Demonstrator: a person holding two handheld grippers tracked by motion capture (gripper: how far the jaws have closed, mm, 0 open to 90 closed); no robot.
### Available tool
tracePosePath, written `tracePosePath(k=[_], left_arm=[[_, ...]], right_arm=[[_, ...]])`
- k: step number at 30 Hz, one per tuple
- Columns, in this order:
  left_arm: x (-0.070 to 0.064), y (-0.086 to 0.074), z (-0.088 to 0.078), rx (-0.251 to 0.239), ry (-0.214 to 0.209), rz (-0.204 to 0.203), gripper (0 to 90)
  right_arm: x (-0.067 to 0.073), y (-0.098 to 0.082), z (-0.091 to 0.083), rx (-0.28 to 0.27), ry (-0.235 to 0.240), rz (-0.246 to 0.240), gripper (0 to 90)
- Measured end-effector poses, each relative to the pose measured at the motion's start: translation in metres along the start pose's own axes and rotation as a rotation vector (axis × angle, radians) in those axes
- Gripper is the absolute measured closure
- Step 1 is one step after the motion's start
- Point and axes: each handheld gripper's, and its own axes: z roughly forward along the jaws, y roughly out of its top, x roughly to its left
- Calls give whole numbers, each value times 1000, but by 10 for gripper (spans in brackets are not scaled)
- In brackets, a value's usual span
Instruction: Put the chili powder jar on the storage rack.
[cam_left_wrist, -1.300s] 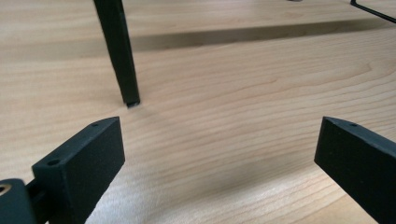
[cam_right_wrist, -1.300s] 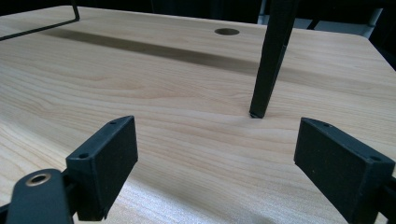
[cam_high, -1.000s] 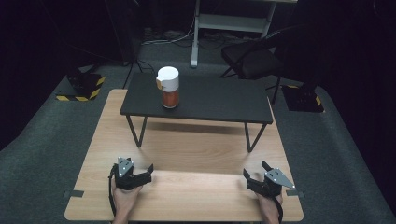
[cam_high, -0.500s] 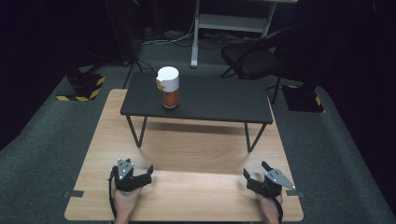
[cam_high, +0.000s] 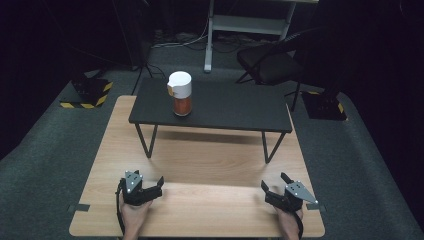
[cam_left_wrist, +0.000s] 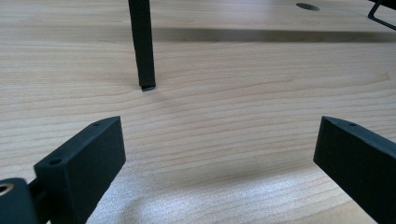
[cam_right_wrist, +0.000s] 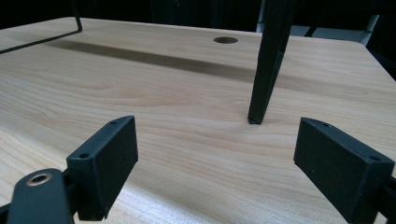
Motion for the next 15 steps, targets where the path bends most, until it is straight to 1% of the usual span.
tracePosePath(k=[9,15], left_arm=[[1,0,0,-2,-4,-2,23],[1,0,0,2,-13,6,23]], right_arm=[[0,1,1,5,1,-7,133],[1,1,1,5,-5,-4,131]])
